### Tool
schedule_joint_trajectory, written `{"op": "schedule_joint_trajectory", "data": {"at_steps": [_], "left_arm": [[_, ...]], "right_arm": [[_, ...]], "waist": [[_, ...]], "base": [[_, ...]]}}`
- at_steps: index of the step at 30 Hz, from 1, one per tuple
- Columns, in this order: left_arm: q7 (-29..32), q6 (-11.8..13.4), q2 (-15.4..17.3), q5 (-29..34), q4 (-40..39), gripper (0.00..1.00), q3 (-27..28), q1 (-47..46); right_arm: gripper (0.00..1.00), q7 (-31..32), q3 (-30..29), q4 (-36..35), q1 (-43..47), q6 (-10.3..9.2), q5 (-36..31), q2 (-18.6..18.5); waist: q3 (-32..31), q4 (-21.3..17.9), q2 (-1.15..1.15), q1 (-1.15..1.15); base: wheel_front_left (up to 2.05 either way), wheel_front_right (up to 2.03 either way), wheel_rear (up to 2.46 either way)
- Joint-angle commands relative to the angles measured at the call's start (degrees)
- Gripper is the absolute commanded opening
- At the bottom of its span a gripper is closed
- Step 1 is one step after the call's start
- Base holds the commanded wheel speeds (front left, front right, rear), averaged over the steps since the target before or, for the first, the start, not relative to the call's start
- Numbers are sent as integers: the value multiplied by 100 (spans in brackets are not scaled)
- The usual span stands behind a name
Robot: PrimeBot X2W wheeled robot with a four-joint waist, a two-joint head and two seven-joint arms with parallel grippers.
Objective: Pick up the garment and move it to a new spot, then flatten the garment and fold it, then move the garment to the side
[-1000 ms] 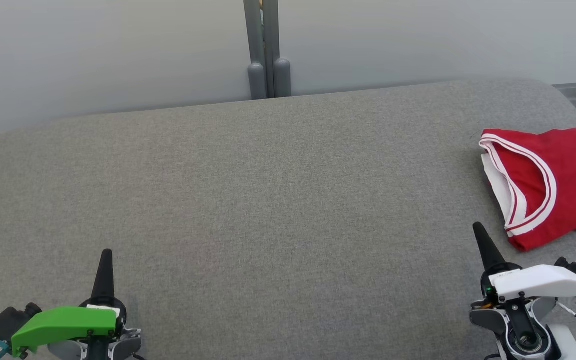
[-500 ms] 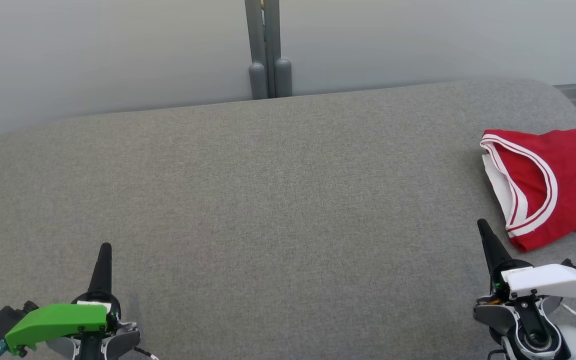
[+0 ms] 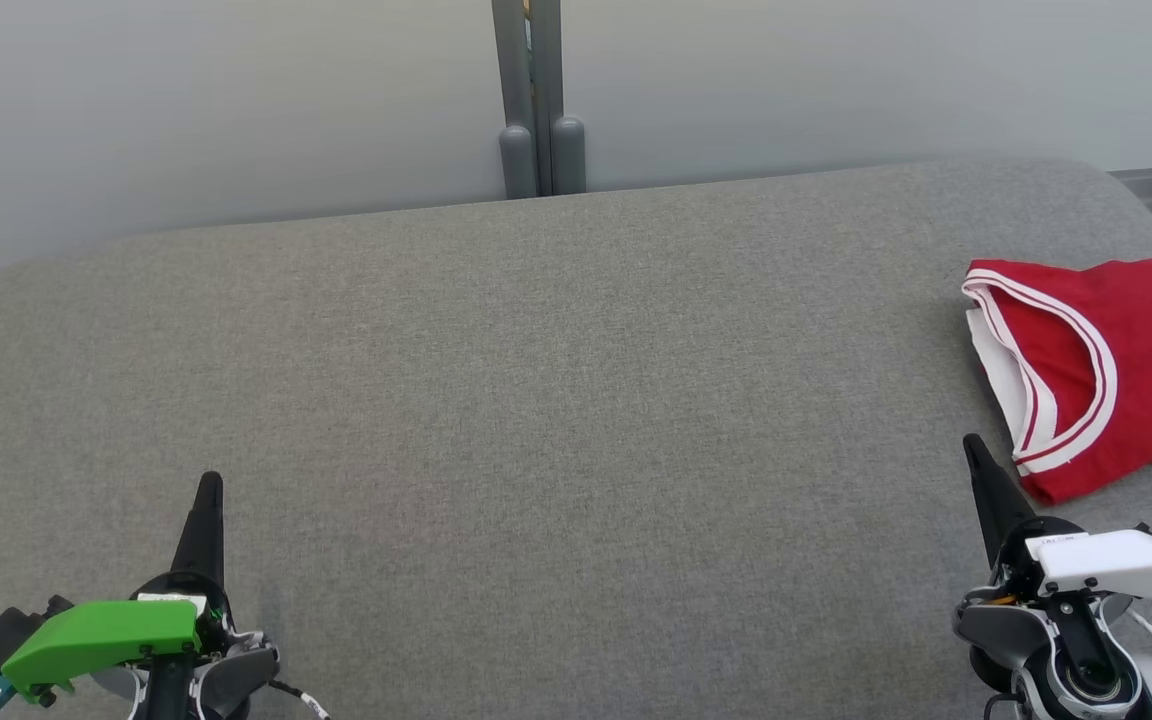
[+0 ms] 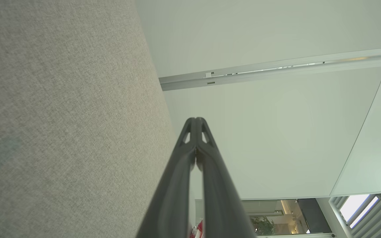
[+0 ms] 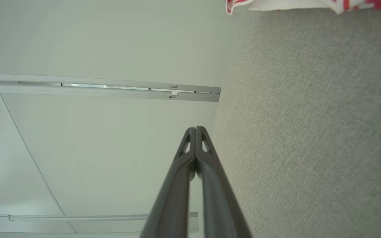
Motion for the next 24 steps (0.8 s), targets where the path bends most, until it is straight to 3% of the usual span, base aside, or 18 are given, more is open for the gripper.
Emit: {"op": "schedule_joint_trajectory", "data": {"at_steps": [1,16,24], "left_arm": [[34,-38,41,-137,-48,0,26,-83],[179,-60,45,-689,-95,0,56,-128],[187,-62,44,-684,-92,0,57,-117]], "right_arm": [[0,46,-32,-60,40,3,154,-28],[0,191,-123,-140,65,2,714,-30],[0,205,-124,-140,67,2,735,-30]], "waist": [[0,2,0,0],[-1,15,0,0],[-1,16,0,0]], "base": [[0,0,0],[0,0,0],[0,0,0]]}}
